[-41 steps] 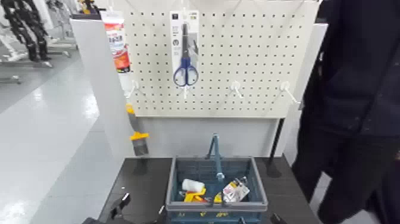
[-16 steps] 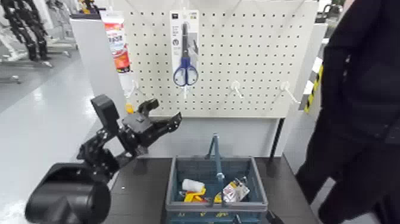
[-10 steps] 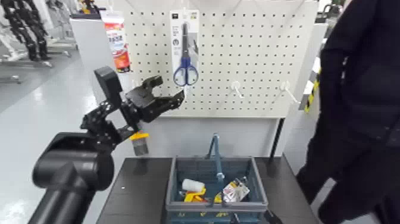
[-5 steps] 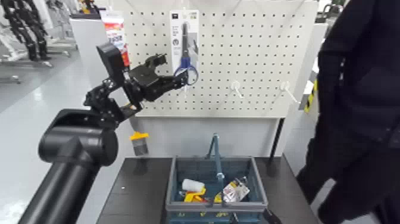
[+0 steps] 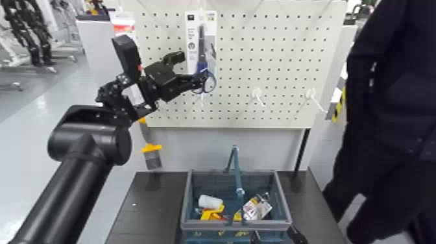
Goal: Put the blue scissors into the crate.
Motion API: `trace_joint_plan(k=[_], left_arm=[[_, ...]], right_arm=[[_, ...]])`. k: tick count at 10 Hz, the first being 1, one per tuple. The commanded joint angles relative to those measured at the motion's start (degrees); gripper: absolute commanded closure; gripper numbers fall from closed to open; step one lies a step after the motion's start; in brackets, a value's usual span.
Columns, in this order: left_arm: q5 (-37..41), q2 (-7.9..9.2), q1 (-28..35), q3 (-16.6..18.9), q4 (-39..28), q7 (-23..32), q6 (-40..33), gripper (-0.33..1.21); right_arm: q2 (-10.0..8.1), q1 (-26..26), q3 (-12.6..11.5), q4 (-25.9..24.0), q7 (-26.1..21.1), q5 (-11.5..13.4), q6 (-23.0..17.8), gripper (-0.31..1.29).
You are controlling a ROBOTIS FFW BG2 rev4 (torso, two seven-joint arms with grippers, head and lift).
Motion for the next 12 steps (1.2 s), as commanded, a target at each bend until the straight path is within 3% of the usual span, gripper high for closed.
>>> trace_joint_plan(k=[1,3,4,5,8,12], left_arm=[[0.00,0.02,-3.10,-1.35,3.55,-1.44,-1.32,0.27],[0.00,0.02,-3.45,-1.35,4.17,-1.61,-1.67,0.35],[-0.09,0.02,-3.63,-1.52,4.17,-1.61,-1.41,0.63],[-0.17,0.02,-3.63,-1.52,3.81,-1.26,-0.97,1.09],[-0.61,0.02,-3.80,-1.43,3.37,-1.00,0.26,1.19],[-0.61,0.19,-3.80,-1.17,2.85,-0.91,0.35,1.19]], right_arm=[[0.00,-0.15,-0.01,0.11,0.22,-0.11,-0.18,0.18],[0.09,-0.15,-0.10,0.11,0.31,-0.11,-0.18,0.18],[0.09,-0.15,-0.10,0.11,0.31,-0.11,-0.18,0.18],[0.09,-0.06,-0.10,0.11,0.31,-0.11,-0.18,0.18],[0.09,-0.06,-0.10,0.11,0.31,-0.11,-0.18,0.18],[0.18,0.02,-0.10,0.11,0.31,-0.11,-0.18,0.18]])
